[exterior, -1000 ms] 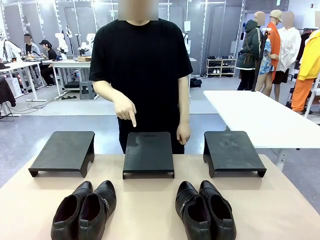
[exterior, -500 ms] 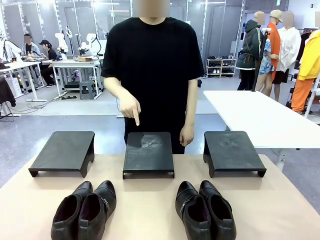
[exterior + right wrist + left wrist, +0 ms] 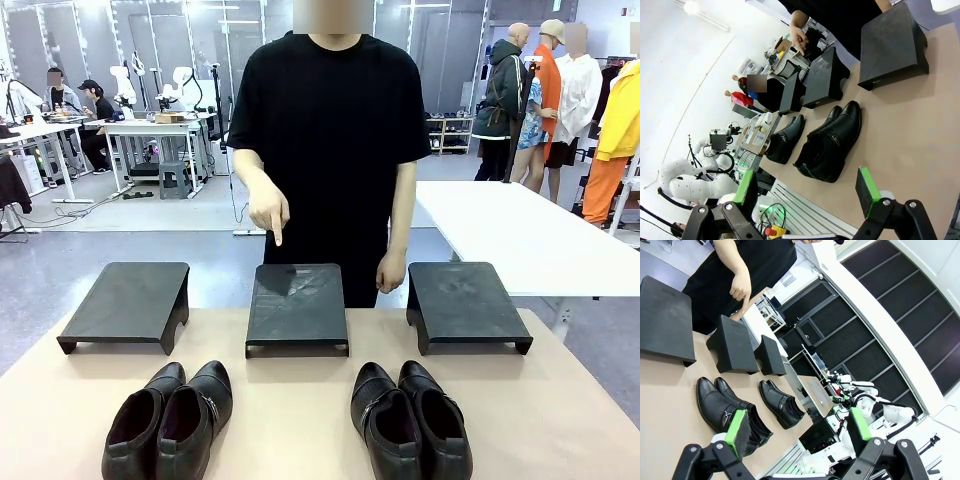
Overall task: Place the shoes on the stand as instructed by the person.
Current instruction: Pick up one pair of Shoes and place it on the Shoes Stand indicated by the person.
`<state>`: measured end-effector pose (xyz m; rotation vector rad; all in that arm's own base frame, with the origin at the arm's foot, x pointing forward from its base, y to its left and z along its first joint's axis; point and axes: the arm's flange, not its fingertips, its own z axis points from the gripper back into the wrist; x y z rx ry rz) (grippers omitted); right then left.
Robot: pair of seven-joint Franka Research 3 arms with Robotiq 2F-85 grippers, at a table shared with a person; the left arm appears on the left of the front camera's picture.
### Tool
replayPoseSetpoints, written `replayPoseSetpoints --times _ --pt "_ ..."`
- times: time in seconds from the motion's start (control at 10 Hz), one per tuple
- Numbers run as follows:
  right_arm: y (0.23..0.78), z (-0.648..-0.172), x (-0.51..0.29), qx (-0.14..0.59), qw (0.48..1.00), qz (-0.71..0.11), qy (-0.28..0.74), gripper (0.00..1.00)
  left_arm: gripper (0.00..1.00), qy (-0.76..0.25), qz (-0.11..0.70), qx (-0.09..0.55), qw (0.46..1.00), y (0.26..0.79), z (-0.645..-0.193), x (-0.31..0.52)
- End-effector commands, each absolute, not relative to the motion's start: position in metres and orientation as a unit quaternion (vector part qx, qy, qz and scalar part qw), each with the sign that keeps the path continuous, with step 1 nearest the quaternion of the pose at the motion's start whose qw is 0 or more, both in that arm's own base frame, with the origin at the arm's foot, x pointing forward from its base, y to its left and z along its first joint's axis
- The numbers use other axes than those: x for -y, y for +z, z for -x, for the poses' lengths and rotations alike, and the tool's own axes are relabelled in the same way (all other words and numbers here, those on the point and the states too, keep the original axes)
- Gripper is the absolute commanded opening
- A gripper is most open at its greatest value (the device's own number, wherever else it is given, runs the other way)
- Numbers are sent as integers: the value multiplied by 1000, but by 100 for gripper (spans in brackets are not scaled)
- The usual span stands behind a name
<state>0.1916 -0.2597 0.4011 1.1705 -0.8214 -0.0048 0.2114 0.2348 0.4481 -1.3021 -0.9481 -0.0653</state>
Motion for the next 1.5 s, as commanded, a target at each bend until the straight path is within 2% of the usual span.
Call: replayPoseSetpoints --times 0.0,0.2,0.7,1.1,1.4 --pt "402 -192 261 388 750 -535 4 100 100 -39 584 434 685 449 -213 -238" --pt "402 -192 261 388 750 -535 4 100 100 -39 569 404 715 459 -220 -219" --pt "402 -192 261 388 750 -535 4 100 100 -158 516 304 786 523 -273 -96" --pt "402 -192 261 388 750 -535 4 100 100 -213 409 193 866 503 -294 14" --pt "402 -192 261 388 750 -535 4 100 100 -209 329 140 910 483 -304 69"
